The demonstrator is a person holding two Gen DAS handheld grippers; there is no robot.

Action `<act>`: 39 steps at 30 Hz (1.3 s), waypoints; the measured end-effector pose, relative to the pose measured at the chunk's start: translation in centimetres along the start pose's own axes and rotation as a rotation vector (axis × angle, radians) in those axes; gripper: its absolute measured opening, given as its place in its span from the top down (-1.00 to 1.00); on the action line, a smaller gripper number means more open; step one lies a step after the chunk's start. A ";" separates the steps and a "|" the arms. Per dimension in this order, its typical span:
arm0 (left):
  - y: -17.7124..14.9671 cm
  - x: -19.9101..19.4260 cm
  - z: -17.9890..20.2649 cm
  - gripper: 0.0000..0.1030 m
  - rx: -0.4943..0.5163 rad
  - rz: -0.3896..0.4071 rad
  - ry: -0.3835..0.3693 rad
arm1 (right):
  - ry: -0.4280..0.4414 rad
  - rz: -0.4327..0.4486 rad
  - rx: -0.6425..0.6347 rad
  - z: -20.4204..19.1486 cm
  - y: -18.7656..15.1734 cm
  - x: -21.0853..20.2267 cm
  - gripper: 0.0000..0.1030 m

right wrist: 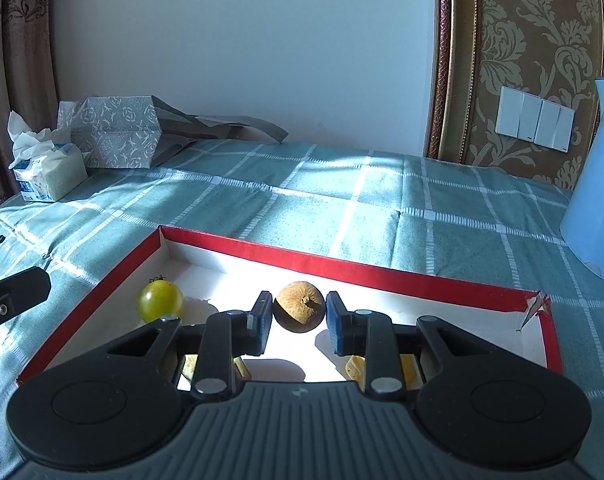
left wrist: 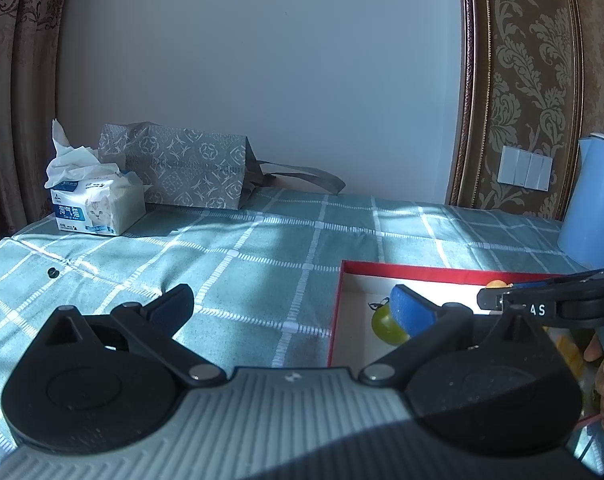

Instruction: Organize fruits

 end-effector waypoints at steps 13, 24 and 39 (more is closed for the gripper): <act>0.0 -0.1 0.0 -1.00 -0.002 0.002 0.003 | -0.017 0.047 -0.008 0.1 0.6 -1.2 0.11; -0.1 -0.1 -0.1 -1.00 0.012 0.002 0.023 | 0.026 0.201 0.013 2.0 -1.1 -10.8 -0.02; 0.0 -1.4 0.3 -1.00 0.018 -0.016 0.025 | 0.087 0.238 0.231 5.8 -9.2 -18.1 -0.27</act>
Point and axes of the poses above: each gripper's, at about its wrist camera, not at the fingertips, and x roughly the way its jaws point, z to its right, y to its top, the point moved 9 cm from there along x, roughly the way its jaws point, and after that the axes turned 6 degrees about -y, right-handed, at the moved point
